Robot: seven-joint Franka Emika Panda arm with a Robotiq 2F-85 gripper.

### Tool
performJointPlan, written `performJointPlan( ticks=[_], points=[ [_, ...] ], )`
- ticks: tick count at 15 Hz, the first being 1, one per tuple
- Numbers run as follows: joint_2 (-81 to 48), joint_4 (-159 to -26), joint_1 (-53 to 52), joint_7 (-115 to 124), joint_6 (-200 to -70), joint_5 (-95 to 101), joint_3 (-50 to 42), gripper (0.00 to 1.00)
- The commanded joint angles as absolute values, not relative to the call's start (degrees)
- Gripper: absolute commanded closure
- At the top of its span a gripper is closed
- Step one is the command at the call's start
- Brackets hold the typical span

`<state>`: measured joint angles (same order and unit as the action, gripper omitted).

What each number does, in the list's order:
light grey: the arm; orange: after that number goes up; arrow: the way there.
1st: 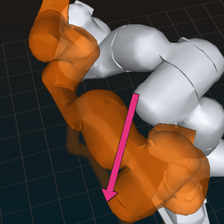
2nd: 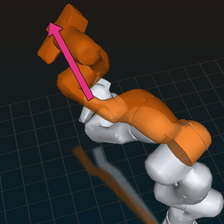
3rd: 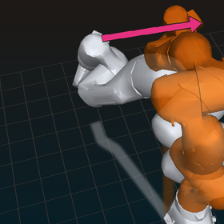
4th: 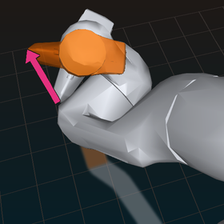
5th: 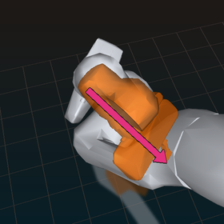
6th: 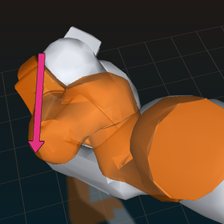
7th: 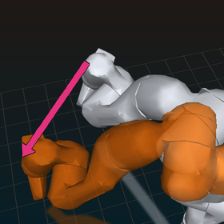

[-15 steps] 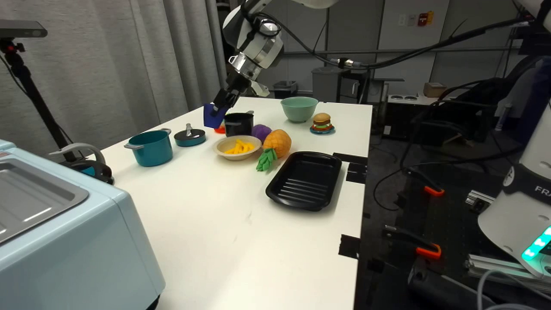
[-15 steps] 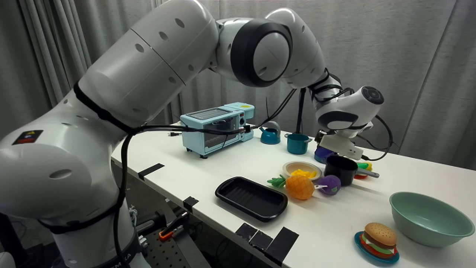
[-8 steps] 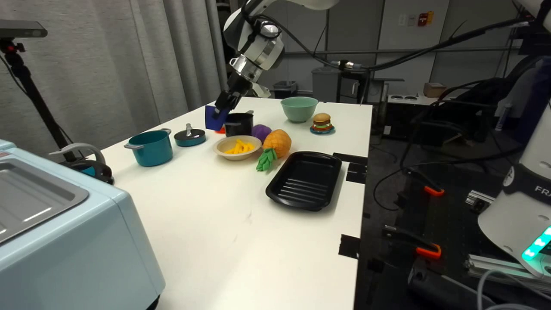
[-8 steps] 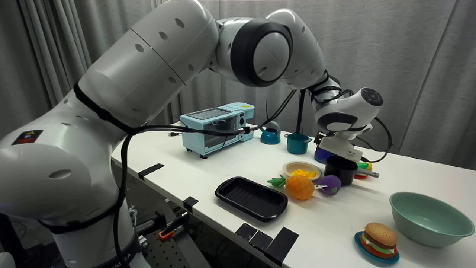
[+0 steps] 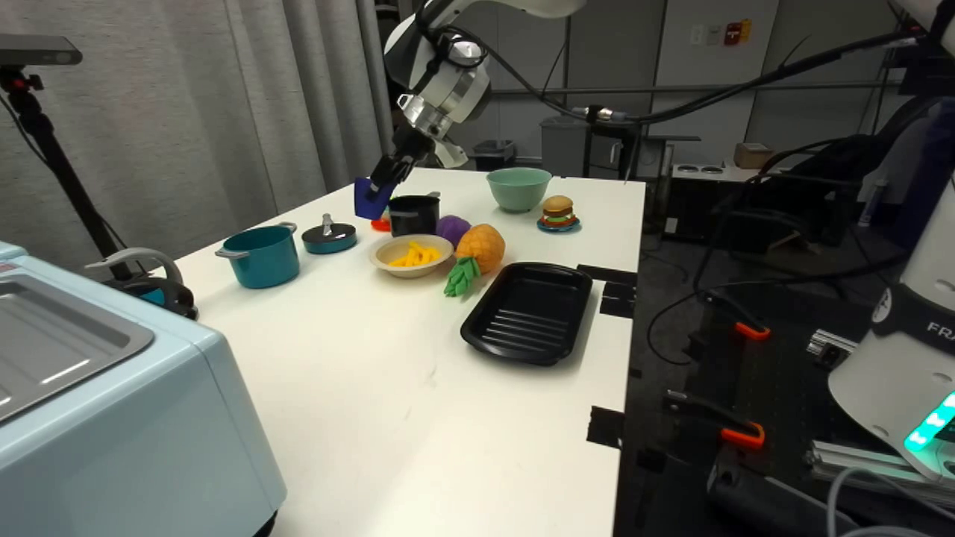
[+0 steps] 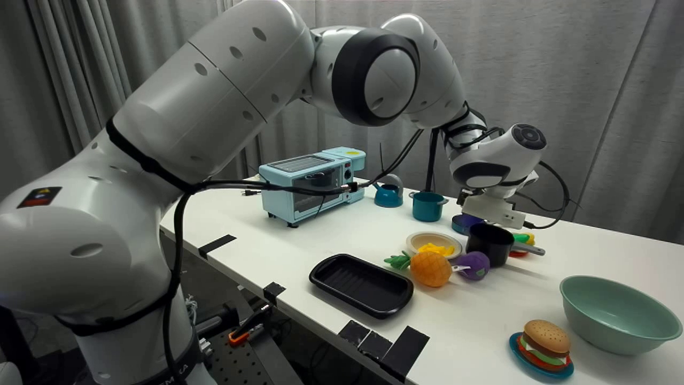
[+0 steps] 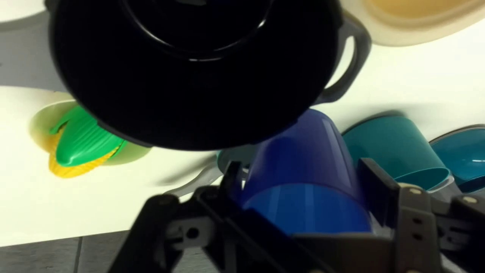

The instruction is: Pour the contents in the blue cup on the beige plate

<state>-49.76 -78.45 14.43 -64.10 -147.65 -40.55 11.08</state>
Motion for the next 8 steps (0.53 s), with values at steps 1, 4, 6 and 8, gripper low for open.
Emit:
performJointPlan(
  ticks=[1,4,6,8],
  points=[
    [-50.6,-78.3,16.8,-67.9,-153.1,-41.6,15.1,0.48],
    [-42.7,-87.4,14.5,-65.2,-160.5,-43.3,18.2,0.48],
    [-39.5,-89.9,14.5,-64.5,-163.8,-43.7,21.1,0.48],
    [-34.9,-93.2,12.4,-62.6,-166.1,-44.3,22.0,0.48]
  ],
)
